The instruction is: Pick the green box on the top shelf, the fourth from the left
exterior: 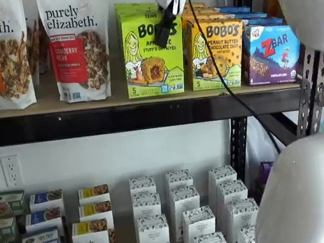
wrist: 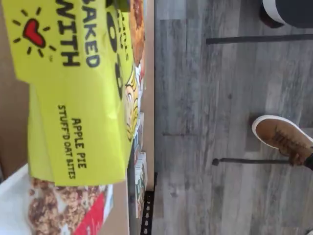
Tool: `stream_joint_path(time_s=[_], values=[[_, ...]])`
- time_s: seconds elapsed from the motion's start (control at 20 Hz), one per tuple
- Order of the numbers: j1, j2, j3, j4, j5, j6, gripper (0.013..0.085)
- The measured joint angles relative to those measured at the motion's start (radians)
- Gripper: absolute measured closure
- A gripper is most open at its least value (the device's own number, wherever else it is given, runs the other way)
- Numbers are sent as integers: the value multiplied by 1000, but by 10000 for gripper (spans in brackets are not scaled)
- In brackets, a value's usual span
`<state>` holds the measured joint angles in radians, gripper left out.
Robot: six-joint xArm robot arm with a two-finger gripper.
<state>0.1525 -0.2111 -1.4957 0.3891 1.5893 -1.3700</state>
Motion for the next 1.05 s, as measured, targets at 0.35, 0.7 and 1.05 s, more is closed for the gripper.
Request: stream_joint_path(time_s=[0.35,0.7,1.05], values=[[-13,-62,38,12,23,-2,730],[-37,-118,66,25,62,-12,730],[-70,-158,90,26,102,-35,730]])
